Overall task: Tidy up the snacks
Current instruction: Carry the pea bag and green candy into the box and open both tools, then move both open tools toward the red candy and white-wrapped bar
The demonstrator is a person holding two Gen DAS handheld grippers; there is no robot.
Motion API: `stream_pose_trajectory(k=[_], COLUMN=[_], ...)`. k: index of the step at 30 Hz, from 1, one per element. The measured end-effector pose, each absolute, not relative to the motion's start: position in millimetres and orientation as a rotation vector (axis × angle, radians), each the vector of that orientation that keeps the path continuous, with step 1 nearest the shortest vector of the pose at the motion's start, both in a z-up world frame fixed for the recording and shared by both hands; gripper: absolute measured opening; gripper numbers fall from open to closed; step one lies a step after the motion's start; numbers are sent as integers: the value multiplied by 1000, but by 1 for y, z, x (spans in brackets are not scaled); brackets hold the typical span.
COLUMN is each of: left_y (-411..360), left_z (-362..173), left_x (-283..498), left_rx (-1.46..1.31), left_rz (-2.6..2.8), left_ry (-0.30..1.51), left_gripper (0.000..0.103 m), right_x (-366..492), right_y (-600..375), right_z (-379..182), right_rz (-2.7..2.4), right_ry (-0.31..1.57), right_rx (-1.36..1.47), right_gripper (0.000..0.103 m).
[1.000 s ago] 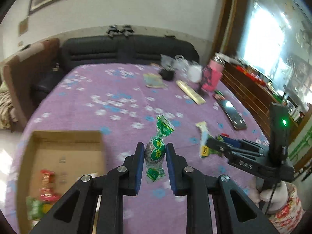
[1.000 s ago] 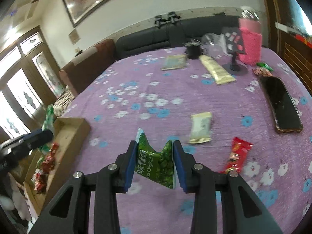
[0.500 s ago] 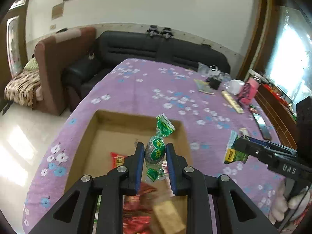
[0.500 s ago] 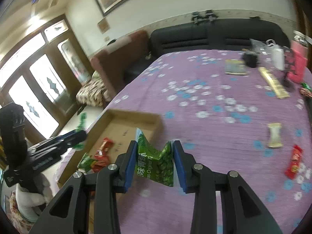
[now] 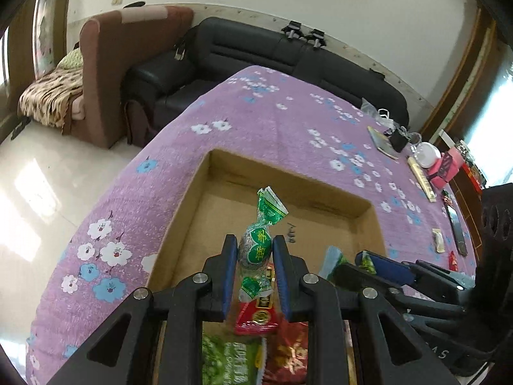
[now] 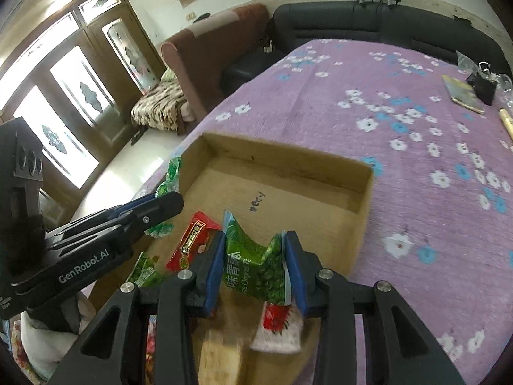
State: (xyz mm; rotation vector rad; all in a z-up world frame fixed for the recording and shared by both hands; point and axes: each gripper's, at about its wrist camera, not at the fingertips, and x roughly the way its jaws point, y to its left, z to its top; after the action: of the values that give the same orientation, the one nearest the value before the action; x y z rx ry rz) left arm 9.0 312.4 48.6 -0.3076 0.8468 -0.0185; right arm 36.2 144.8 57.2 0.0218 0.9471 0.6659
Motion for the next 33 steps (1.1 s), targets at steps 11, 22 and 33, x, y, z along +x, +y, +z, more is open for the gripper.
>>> stream_pose_trajectory(k=[11,22,33], left_y=[320,274,184], left_z=[54,100,112], left_x=[-2,-53,-113], left_rx=[-354,-302,-147], left_rz=[-29,-59,-55], left_ry=[826,727,660], left_gripper=[57,86,99], right_x=[36,7,-27], right_y=[143,99,9], right_z=[58,85,88], right_rz=[678,654,569], right_ry=[958,873,826], right_rx=[74,97,144], right_gripper=[43,48,50])
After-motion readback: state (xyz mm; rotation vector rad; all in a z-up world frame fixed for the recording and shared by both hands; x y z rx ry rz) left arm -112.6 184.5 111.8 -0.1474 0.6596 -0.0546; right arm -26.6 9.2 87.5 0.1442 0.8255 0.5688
